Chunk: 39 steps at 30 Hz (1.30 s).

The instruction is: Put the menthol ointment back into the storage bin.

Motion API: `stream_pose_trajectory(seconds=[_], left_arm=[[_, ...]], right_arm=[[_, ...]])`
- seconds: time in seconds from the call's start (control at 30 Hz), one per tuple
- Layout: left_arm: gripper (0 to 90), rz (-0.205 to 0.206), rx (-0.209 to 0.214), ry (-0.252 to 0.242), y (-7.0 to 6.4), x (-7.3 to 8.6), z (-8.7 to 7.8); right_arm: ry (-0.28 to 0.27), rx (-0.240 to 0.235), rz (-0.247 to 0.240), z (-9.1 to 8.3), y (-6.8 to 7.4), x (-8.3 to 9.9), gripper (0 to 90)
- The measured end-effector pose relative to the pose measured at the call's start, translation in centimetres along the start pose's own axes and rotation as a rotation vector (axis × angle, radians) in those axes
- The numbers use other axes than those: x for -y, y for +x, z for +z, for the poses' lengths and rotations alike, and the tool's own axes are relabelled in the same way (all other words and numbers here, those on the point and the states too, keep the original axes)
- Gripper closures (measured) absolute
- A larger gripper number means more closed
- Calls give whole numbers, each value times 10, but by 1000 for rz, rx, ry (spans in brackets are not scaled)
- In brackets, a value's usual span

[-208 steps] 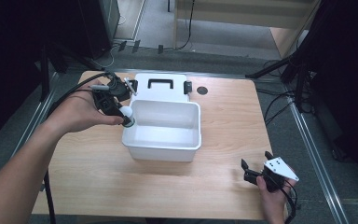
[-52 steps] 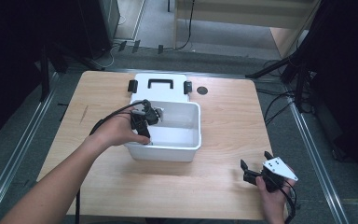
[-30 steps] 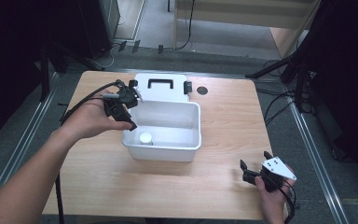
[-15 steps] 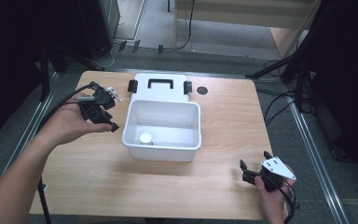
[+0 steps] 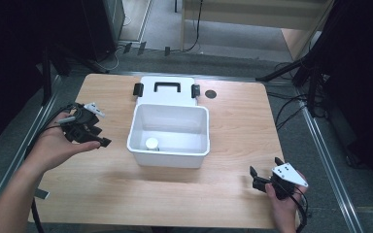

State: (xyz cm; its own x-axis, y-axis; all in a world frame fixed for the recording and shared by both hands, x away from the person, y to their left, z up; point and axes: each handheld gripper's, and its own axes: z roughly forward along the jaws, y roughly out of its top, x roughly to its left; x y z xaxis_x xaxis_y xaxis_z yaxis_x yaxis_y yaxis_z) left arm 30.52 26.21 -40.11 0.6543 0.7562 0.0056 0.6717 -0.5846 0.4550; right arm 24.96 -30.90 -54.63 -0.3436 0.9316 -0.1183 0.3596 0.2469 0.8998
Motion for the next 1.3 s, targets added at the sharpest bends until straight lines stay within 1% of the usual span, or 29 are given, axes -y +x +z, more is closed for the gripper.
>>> stream_pose_trajectory(seconds=[0.07, 0.13, 0.2, 0.3, 0.47, 0.53, 0.6, 0.63, 0.67, 0.73, 0.8, 0.87, 0.97, 1.03, 1.1, 1.17, 1.23, 1.3], left_arm=[[443, -12, -15, -32, 1, 8, 1], [401, -45, -32, -60, 3, 17, 2], [379, -75, -36, -91, 4, 27, 6], [359, -100, -47, -138, 5, 42, 11], [331, -162, -74, -229, 8, 67, 17], [318, -198, -91, -281, 9, 77, 18], [291, -236, -95, -340, 12, 87, 20], [278, -269, -90, -380, 14, 94, 21], [275, -285, -90, -414, 15, 100, 23], [265, -309, -78, -460, 15, 110, 26], [250, -323, -82, -495, 16, 121, 30], [246, -349, -79, -531, 17, 130, 33], [238, -369, -92, -575, 17, 142, 37], [237, -374, -103, -601, 17, 149, 39], [223, -375, -128, -624, 16, 156, 41], [217, -377, -142, -638, 15, 163, 43], [191, -386, -149, -646, 15, 169, 45], [181, -388, -153, -645, 16, 175, 48]], right_arm=[[1, 0, -1, 0, 0, 0, 56], [3, -1, -2, 0, 0, 0, 56], [5, 2, 0, 0, 1, 0, 56], [7, 1, -1, 0, 1, 0, 56], [10, 2, -3, 0, 1, 0, 56], [10, 1, -5, 0, 1, 0, 56], [10, 0, -8, 1, 1, 0, 56], [11, 1, -7, 1, 1, 0, 56], [11, 1, -8, 1, 1, 0, 56], [11, 1, -10, 1, 1, 0, 56], [14, 1, -13, 1, 2, 0, 56], [12, 1, -16, 1, 2, 0, 56], [14, 2, -16, 1, 2, 0, 56], [15, 2, -18, 1, 2, 0, 56], [16, 2, -17, 1, 2, -1, 56], [17, 3, -19, 1, 2, -1, 56], [18, 4, -20, 1, 2, -1, 56], [19, 4, -20, 1, 2, -1, 56]])
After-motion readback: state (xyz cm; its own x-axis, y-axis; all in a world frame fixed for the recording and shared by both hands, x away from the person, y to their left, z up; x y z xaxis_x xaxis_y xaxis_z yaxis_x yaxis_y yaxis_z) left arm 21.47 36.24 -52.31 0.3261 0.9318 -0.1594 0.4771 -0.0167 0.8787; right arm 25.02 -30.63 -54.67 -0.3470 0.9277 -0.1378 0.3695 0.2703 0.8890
